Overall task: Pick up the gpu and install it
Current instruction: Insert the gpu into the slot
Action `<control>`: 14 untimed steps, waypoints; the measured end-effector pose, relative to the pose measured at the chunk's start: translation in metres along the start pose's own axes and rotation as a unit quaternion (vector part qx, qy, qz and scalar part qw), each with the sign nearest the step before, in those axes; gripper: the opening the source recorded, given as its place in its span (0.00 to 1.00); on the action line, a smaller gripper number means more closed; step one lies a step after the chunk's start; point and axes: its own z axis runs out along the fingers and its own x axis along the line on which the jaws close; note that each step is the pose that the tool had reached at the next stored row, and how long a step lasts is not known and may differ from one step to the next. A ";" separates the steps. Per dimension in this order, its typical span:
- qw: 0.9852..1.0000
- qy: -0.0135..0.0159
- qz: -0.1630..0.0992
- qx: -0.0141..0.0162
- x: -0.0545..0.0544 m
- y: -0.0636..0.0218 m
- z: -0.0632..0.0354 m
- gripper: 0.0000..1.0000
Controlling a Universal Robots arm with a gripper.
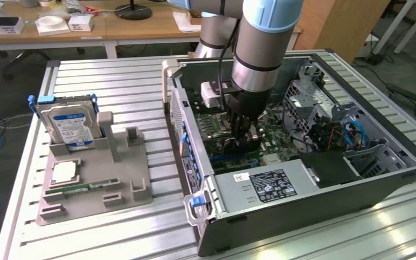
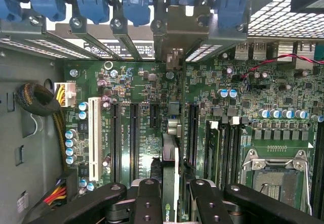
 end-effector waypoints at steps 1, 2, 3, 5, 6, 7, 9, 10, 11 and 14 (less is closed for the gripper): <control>1.000 0.000 0.000 0.000 0.000 0.0000 0.0000 0.26; 1.000 0.000 0.000 0.000 0.000 0.0000 0.0000 0.26; 1.000 0.000 0.000 0.000 0.000 0.0000 0.0000 0.26; 1.000 0.000 0.000 0.000 0.000 0.0000 0.0014 0.26; 1.000 0.000 0.000 0.000 0.000 0.0001 0.0023 0.26; 1.000 0.000 0.000 0.000 0.000 0.0001 0.0025 0.26; 1.000 0.000 0.000 0.000 0.000 0.0001 0.0025 0.26; 1.000 0.000 0.000 0.000 0.000 0.0001 0.0025 0.26; 1.000 0.000 0.000 0.000 0.000 0.0001 0.0025 0.26; 1.000 0.000 0.000 0.000 0.000 0.0001 0.0026 0.26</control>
